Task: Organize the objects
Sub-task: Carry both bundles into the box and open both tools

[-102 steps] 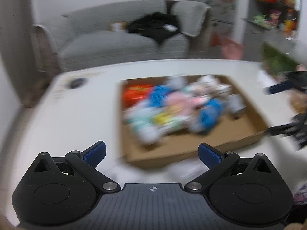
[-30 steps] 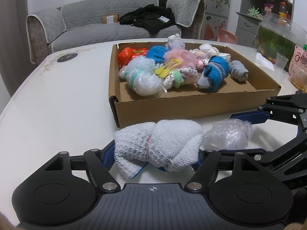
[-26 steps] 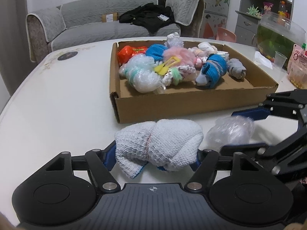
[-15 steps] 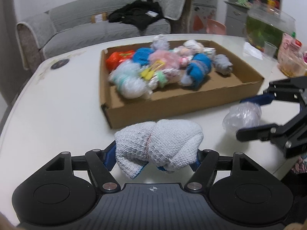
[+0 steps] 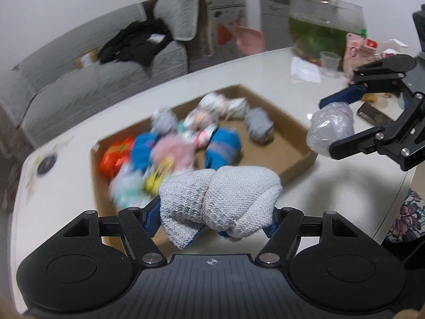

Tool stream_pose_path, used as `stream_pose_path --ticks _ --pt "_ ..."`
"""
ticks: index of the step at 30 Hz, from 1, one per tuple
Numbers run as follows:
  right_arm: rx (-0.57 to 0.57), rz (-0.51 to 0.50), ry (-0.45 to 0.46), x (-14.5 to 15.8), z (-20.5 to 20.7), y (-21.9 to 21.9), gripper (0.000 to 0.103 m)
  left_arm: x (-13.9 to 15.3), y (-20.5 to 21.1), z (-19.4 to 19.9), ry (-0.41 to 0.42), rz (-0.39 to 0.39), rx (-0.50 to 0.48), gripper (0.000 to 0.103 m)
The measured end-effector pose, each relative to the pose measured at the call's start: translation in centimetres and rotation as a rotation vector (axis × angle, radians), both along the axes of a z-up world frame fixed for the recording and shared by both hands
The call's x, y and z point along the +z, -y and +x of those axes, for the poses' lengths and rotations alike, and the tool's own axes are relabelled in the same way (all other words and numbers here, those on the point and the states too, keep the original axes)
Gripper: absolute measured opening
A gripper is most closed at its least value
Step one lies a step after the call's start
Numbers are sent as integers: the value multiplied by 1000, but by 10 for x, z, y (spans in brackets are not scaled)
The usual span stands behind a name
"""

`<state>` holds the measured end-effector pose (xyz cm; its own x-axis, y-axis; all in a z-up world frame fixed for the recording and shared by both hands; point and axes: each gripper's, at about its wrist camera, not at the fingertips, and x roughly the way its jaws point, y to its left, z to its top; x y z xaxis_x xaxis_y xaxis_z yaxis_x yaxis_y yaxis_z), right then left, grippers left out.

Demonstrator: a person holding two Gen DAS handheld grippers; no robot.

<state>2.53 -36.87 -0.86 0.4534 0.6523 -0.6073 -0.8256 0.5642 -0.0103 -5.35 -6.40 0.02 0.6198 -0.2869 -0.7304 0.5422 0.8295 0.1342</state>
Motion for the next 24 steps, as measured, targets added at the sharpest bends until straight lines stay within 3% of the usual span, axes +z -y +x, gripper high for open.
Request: stream_pose_path --ticks 3,8,17,24 --pt "16 -36 28 7 13 4 59 5 19 21 -35 -10 -61 75" --pt "28 -82 24 8 37 3 59 -4 50 54 -178 -18 -145 75" --pt "59 -166 -3 -3 62 8 59 -45 80 104 -406 -70 -173 75" --pt "91 -195 -12 -9 69 2 59 -61 79 118 -422 -29 -124 75"
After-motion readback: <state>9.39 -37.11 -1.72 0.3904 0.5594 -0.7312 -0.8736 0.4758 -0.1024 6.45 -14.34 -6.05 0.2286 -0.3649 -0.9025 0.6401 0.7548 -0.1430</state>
